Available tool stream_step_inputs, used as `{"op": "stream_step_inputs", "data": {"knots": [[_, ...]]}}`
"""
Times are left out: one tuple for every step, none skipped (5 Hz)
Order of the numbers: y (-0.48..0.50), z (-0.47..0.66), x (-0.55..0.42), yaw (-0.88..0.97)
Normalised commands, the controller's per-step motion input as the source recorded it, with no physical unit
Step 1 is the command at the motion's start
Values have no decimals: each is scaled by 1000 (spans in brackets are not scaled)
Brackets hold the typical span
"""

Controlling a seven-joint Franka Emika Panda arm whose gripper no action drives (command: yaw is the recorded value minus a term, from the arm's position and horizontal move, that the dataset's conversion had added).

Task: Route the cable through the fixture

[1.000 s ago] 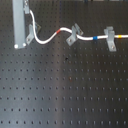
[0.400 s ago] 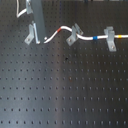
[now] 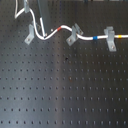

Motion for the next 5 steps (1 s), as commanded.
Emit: {"op": "stream_step_inputs", "data": {"knots": [[2, 212, 1, 0], [-44, 243, -124, 0], [3, 85, -256, 69], [16, 70, -355, 123], [209, 250, -224, 26]]}}
